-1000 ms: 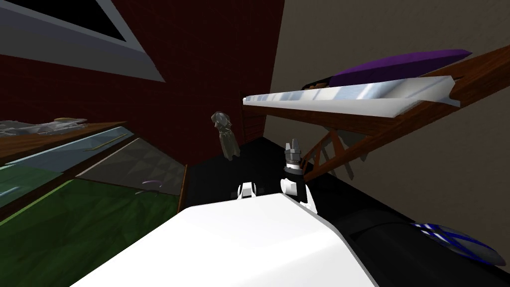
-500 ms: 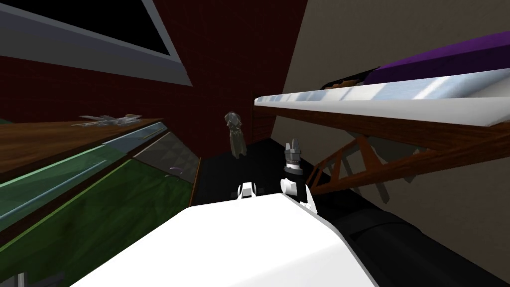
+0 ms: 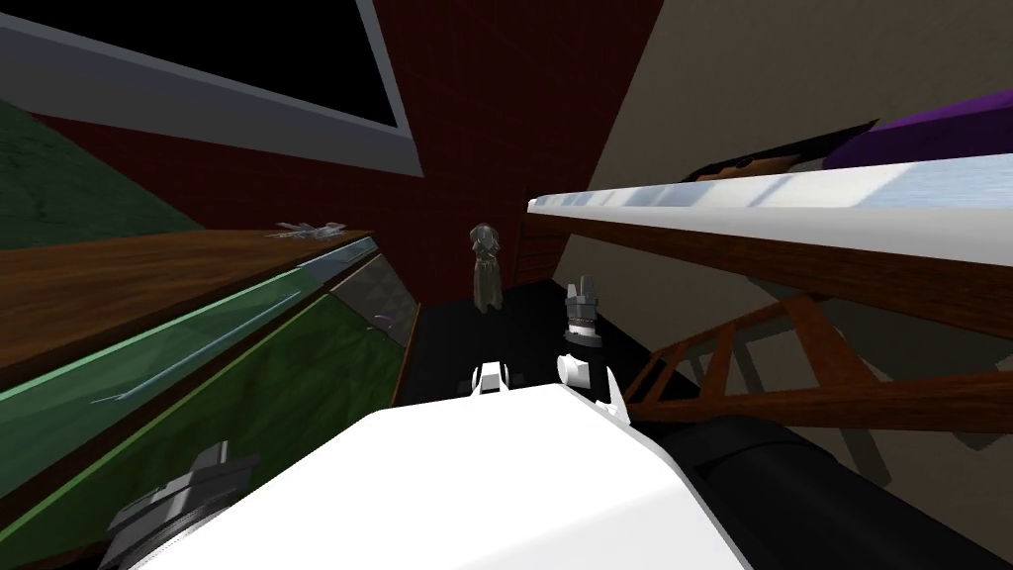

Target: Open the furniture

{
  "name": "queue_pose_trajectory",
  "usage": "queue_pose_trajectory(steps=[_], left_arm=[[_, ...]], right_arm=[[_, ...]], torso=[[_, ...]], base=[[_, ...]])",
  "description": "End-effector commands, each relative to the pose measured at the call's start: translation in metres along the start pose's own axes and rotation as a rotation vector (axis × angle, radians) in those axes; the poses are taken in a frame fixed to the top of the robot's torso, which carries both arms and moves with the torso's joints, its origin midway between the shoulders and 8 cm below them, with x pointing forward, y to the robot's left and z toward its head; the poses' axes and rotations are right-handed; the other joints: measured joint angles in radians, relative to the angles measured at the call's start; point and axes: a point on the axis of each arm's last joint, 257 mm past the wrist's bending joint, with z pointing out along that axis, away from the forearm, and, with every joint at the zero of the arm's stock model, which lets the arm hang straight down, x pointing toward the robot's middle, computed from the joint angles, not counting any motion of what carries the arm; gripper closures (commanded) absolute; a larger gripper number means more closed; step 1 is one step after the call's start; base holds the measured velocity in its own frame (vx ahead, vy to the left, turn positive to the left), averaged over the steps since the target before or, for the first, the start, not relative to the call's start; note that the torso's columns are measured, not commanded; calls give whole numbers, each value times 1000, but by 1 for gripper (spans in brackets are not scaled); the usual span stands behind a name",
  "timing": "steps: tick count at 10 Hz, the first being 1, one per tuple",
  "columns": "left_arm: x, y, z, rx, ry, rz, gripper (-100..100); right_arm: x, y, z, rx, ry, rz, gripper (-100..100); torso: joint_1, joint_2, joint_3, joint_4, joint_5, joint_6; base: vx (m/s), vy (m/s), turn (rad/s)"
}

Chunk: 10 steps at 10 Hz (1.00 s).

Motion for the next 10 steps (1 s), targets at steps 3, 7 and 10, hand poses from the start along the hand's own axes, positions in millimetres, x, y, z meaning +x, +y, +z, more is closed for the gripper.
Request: queue_pose_trajectory(steps=[3,7,10], left_arm=[[88,23,3,-34,147,-22,100],[175,18,8,-18,261,-90,100],[197,3,9,21,323,-65,100]], right_arm=[[0,0,0,0,0,0,0],[0,0,0,0,0,0,0],[0,0,0,0,0,0,0]], torso=[[0,-2,-2,-1,0,-2],[5,-5,-3,-1,1,-1],[-1,0,0,0,-1,1]], base=[[34,61,316],[31,37,185],[17,34,199]])
